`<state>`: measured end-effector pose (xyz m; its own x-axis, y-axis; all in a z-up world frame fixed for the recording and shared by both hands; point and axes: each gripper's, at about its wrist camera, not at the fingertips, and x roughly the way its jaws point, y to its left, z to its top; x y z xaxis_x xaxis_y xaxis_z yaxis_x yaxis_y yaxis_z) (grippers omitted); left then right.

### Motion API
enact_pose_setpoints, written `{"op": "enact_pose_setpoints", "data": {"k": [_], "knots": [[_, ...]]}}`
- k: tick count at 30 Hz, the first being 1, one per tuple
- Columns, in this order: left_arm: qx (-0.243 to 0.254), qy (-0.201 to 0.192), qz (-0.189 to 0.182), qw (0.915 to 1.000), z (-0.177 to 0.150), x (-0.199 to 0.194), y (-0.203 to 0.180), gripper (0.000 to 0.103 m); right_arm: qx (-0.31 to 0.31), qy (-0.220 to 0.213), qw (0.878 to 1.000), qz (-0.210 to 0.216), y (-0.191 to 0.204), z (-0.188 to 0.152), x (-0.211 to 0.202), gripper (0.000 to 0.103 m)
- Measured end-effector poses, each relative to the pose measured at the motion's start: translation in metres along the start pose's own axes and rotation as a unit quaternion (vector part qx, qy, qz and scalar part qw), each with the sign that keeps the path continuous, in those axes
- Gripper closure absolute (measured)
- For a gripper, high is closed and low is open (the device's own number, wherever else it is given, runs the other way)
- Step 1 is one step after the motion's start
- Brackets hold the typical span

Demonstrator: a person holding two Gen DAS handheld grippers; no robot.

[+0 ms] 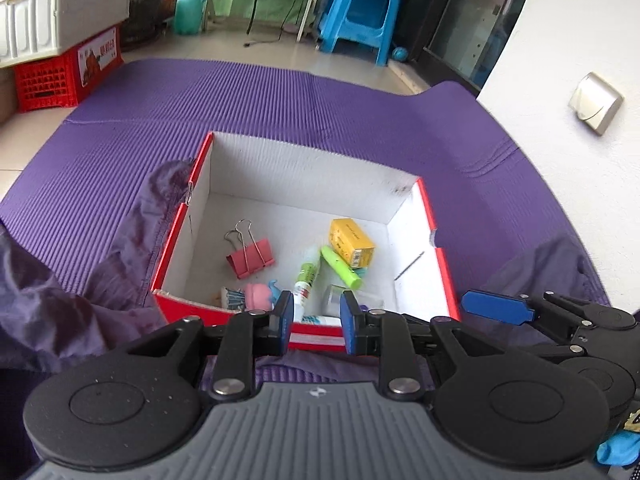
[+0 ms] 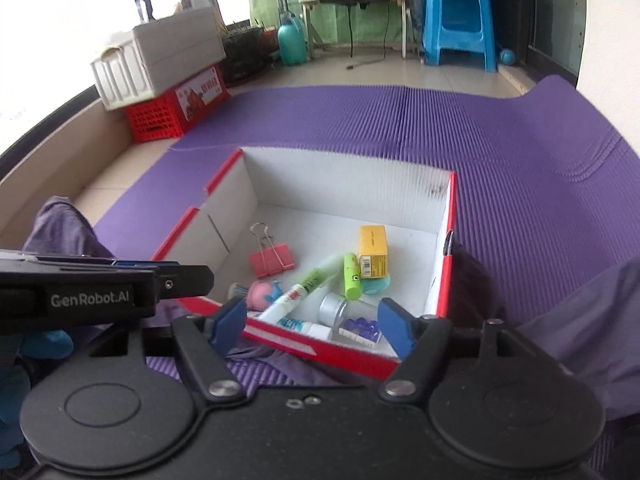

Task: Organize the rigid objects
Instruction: 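Lift both tools out of the box, then move both tools down toward the sunglasses and correction tape on the mat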

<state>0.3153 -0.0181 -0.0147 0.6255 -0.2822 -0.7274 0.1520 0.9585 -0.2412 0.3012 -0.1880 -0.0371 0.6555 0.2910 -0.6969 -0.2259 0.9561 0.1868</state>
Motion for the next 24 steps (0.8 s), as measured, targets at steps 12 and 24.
{"op": "enact_pose_setpoints", "data": {"k": [12, 24], "knots": [[0.019, -0.038, 0.012, 0.9990, -0.024, -0.069, -0.018, 0.079, -0.011, -0.044, 0.999, 0.027, 0.016, -0.022, -0.074, 0.020], [0.041, -0.075, 0.033, 0.9958, -0.062, -0.116, -0.024, 0.035, -0.004, -0.053, 0.997, 0.055, 0.021, -0.053, -0.122, 0.015]]}}
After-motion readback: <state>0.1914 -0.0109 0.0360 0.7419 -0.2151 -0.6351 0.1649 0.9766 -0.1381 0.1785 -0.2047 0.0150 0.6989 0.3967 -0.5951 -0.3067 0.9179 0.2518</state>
